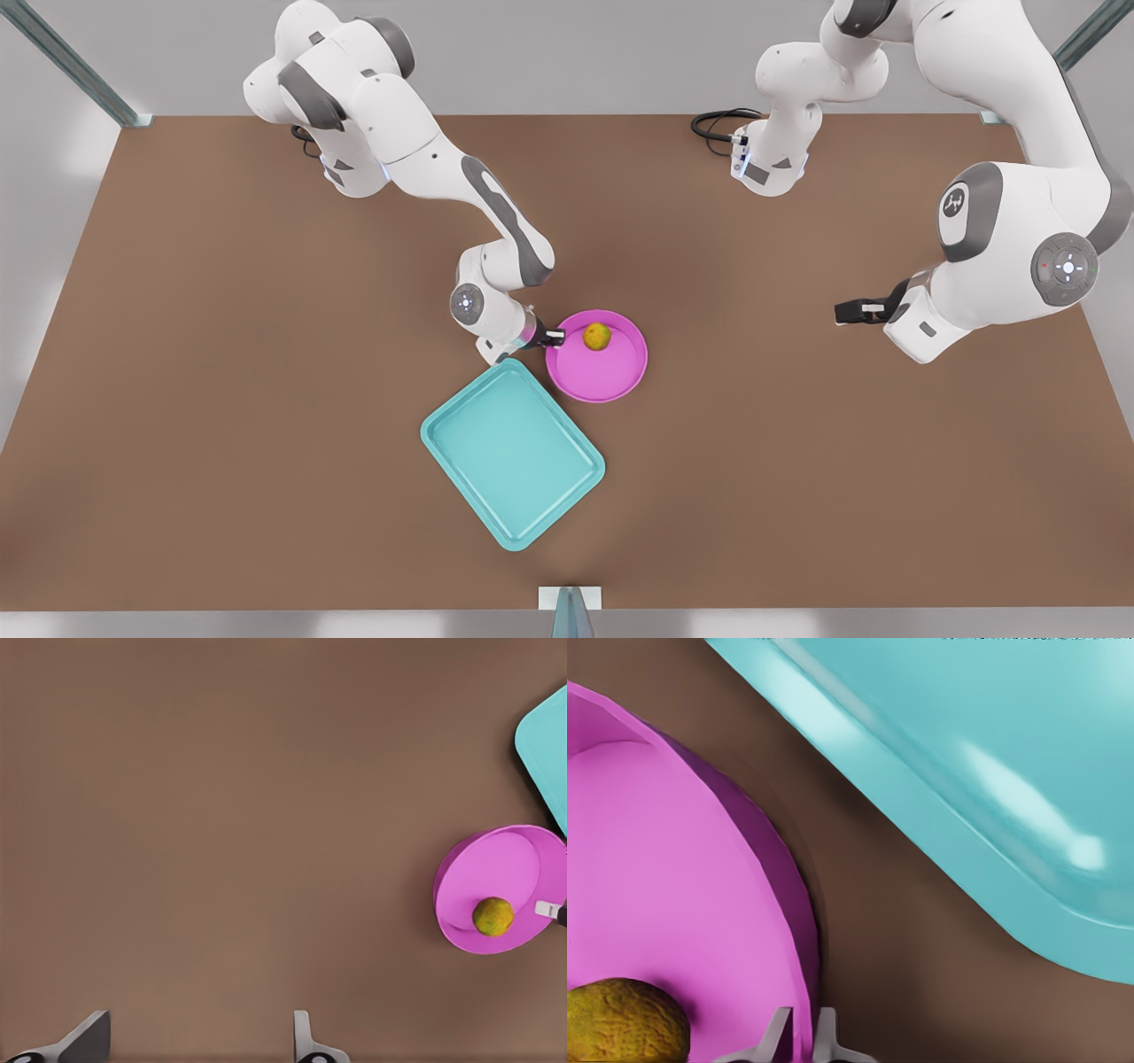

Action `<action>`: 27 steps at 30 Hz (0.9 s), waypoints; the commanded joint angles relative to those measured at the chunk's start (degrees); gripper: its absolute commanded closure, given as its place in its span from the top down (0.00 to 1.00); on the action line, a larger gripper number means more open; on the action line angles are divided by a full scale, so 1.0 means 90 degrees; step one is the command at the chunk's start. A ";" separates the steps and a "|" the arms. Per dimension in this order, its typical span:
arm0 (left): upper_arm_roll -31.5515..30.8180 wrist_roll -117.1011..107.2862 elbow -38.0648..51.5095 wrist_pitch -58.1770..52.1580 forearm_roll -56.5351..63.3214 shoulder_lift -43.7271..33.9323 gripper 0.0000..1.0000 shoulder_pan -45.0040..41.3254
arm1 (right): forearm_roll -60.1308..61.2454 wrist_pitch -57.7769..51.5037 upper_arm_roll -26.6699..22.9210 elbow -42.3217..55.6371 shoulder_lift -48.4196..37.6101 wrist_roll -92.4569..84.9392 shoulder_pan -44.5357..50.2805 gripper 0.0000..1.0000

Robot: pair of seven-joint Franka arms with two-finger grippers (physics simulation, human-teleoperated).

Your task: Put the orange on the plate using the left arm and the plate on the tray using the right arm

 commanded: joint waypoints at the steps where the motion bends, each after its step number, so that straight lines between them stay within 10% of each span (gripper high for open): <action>1: -0.0001 -0.0003 0.0003 -0.0004 0.0003 -0.0007 1.00 0.0002 | -0.0034 -0.0017 0.0009 0.0004 -0.0017 0.0073 0.0008 0.23; 14: -0.0001 -0.0003 0.0003 0.0006 0.0003 0.0003 1.00 0.0002 | -0.0024 -0.0505 -0.0050 0.0180 -0.0418 0.0229 -0.0090 0.21; 27: -0.0001 -0.0023 0.0149 -0.0033 0.0062 0.0218 1.00 -0.0047 | -0.0014 -0.1267 -0.0050 0.0727 -0.0662 0.0230 -0.2355 0.21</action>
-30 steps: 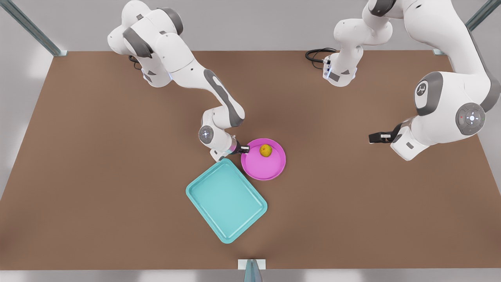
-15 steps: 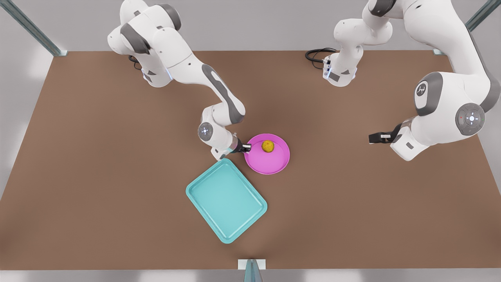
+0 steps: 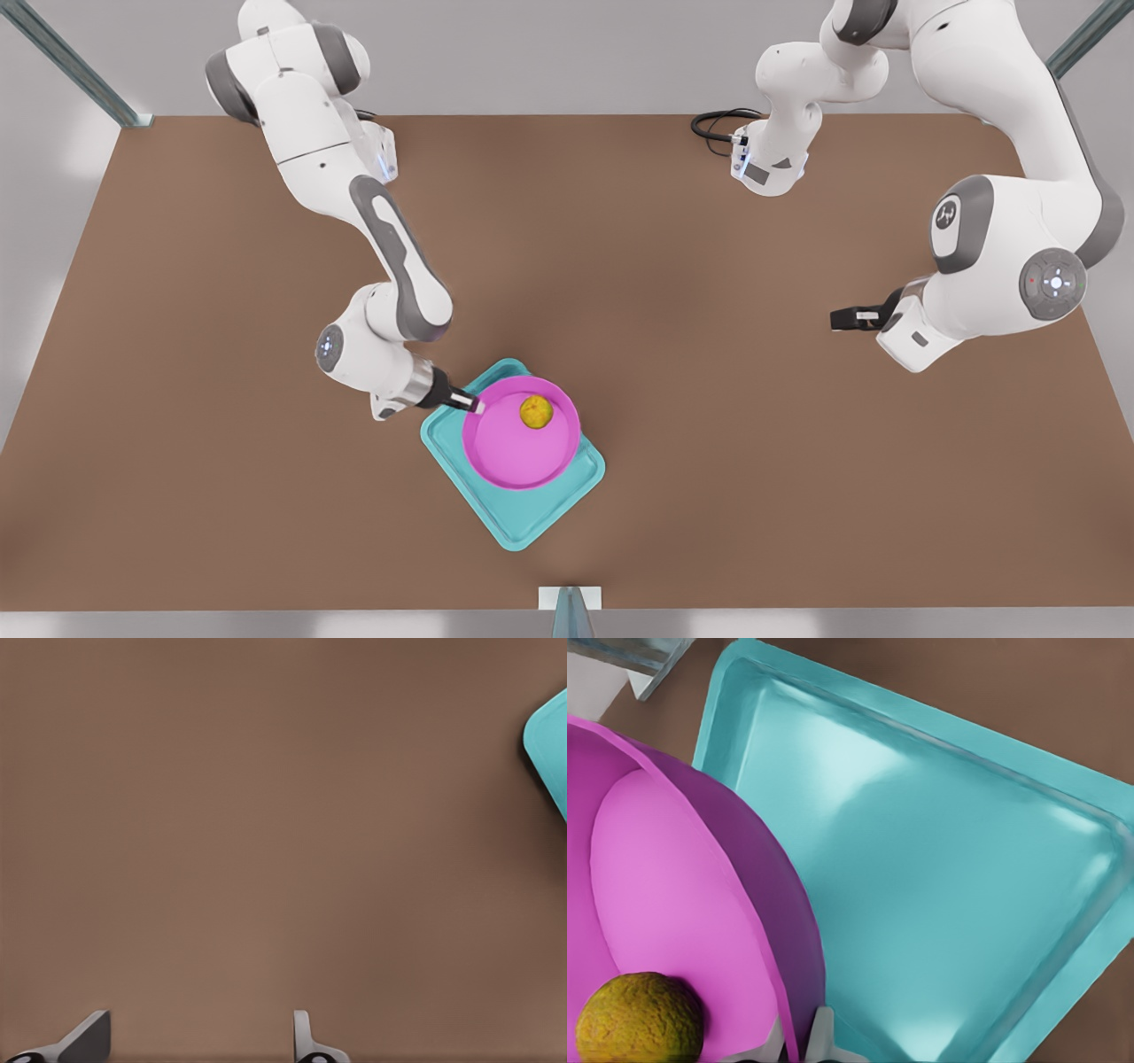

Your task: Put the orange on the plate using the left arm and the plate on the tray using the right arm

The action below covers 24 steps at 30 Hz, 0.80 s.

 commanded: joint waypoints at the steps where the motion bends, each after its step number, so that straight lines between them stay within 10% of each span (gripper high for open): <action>1: -0.0001 -0.0004 0.0003 -0.0008 0.0006 -0.0004 1.00 0.0000 | -0.0038 -0.0311 0.0003 0.0091 0.0046 0.0155 -0.0198 0.21; 13: -0.0001 -0.0013 0.0013 0.0021 -0.0004 0.0045 1.00 0.0000 | -0.0057 -0.0302 0.0150 0.0189 0.0281 0.0116 -0.0257 0.21; 14: -0.0001 -0.0013 0.0013 0.0021 0.0006 0.0045 1.00 0.0000 | -0.0057 -0.0292 0.0150 0.0218 0.0310 -0.0039 -0.0257 0.92; 15: -0.0001 -0.0013 0.0013 0.0021 0.0006 0.0045 1.00 0.0000 | -0.0047 -0.0262 0.0150 0.0286 0.0368 -0.0128 -0.0247 1.00; 22: 0.0048 0.0114 0.0091 -0.0047 0.0025 0.0006 1.00 0.0000 | -0.0223 -0.0564 -0.0055 0.0345 0.0135 -0.1211 -0.0423 1.00; 24: 0.0038 0.0006 0.0676 -0.0457 0.0045 0.0162 1.00 0.0000 | -0.4450 -0.5034 -0.0671 0.2531 0.0075 -0.1797 -0.0667 1.00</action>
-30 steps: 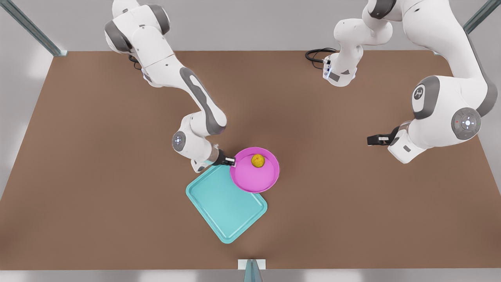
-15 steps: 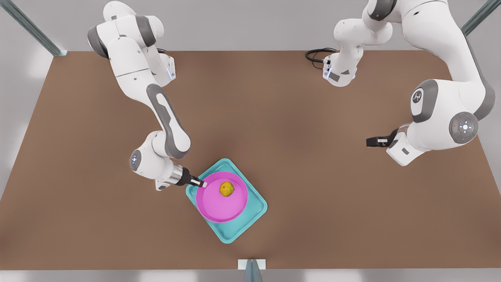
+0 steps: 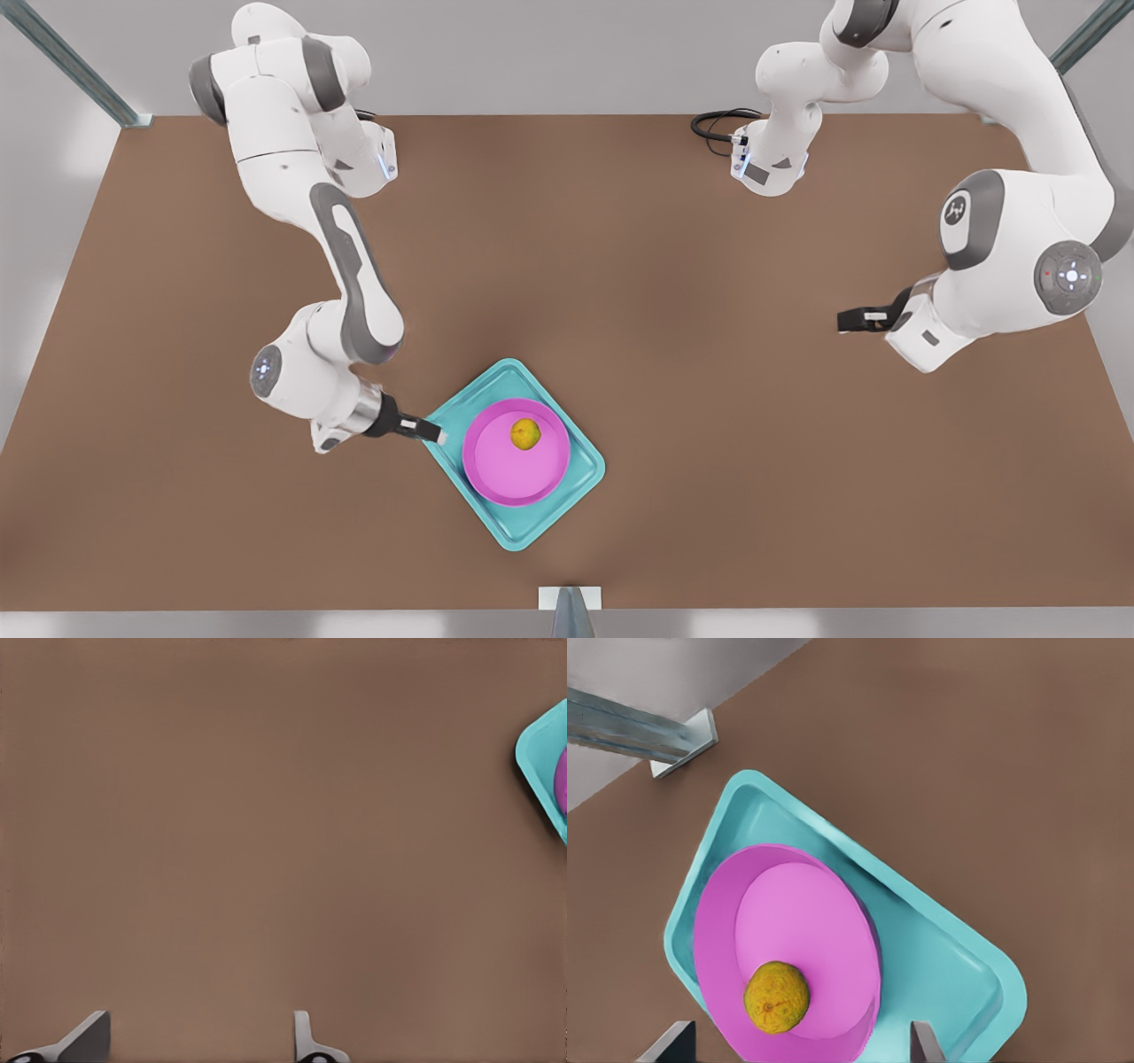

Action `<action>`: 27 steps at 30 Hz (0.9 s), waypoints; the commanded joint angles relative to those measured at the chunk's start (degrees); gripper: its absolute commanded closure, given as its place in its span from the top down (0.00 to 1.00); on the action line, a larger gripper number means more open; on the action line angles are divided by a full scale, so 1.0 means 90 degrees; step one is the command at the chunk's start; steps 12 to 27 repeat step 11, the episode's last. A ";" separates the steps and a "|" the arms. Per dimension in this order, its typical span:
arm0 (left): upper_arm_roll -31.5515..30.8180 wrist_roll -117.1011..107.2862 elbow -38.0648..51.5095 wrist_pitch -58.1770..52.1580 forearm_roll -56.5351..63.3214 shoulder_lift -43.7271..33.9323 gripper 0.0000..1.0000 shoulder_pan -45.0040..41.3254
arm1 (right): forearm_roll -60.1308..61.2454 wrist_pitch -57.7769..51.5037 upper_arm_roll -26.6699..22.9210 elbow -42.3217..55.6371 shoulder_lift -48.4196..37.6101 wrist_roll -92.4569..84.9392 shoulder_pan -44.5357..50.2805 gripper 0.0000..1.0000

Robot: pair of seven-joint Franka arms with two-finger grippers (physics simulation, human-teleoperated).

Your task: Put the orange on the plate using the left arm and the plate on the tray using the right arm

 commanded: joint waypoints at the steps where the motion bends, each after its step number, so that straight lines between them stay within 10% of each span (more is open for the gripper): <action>1: -0.0009 0.0044 0.0441 -0.0628 0.0021 0.0167 1.00 0.0018 | -0.3008 -0.5580 -0.0227 0.1867 0.0009 -0.2284 -0.0740 1.00; 4: -0.0038 0.0015 0.0520 -0.0755 0.0030 0.0255 1.00 -0.0012 | -0.3887 -0.7359 -0.0627 0.3519 -0.0644 -0.3066 -0.1279 1.00; 9: -0.0048 0.0005 0.0520 -0.0755 0.0030 0.0265 1.00 -0.0090 | -0.3946 -0.6618 0.0320 0.1547 -0.2803 -0.2988 -0.1826 1.00; 27: -0.0038 -0.0014 0.0520 -0.0755 0.0030 0.0294 1.00 -0.0100 | -0.3955 -0.6618 0.0330 0.1518 -0.2803 -0.2988 -0.1816 1.00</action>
